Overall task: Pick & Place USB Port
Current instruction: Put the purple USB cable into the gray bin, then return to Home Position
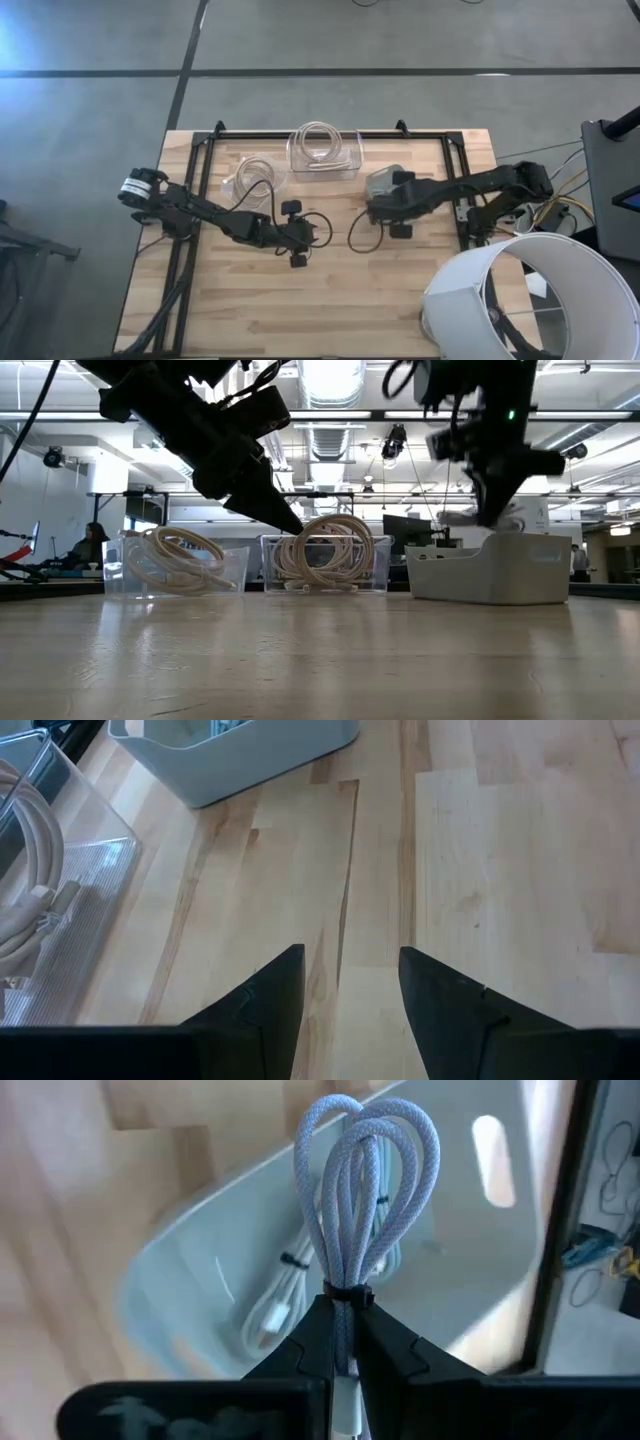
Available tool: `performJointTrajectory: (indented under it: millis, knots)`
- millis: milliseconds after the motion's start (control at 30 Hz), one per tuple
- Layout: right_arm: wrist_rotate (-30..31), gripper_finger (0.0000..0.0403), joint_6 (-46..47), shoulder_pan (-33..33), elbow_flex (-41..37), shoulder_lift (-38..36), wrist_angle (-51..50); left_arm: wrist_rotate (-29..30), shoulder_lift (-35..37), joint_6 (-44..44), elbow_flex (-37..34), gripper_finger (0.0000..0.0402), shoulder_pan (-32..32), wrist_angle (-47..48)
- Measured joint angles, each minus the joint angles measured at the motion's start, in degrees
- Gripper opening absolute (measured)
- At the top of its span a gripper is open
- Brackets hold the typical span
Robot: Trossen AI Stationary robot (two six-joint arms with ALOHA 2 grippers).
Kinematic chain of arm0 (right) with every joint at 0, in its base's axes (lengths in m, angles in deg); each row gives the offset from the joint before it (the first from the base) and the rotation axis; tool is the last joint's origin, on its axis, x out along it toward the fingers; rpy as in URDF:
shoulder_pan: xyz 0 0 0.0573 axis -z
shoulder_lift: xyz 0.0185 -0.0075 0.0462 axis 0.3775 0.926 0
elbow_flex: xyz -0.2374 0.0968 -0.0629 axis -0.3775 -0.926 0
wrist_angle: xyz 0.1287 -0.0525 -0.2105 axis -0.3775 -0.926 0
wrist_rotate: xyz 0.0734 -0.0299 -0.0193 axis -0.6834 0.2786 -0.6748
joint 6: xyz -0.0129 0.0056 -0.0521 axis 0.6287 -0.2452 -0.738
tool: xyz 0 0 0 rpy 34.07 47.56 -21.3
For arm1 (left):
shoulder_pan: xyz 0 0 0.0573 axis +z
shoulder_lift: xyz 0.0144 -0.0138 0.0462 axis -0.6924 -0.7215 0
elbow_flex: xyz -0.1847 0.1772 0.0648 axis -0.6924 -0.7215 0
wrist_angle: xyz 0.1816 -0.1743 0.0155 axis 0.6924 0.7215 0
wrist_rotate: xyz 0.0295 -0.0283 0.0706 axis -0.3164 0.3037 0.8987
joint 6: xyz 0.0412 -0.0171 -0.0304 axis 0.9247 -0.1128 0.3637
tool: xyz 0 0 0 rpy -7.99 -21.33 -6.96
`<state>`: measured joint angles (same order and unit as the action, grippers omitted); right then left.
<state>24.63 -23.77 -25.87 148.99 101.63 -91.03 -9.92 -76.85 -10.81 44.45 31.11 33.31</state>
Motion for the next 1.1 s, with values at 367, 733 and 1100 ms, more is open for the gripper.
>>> performJointTrajectory:
  millis: [367, 733, 1100]
  knots:
    - [-0.6, 0.0062, -6.8, 7.2, -8.3, 2.4, 9.1, 0.0, 0.0, 0.0, 0.0, 0.0168, 0.0, 0.0]
    - [-3.1, 0.0109, -6.3, 8.1, -6.4, 4.0, 9.2, 0.0, 0.0, 0.7, 0.0, 0.0168, 0.0, 0.0]
    - [-8.9, 0.0108, -4.1, 7.4, 7.6, 2.4, 8.6, 7.0, 4.4, 4.7, 0.0, 0.0168, 0.0, 2.3]
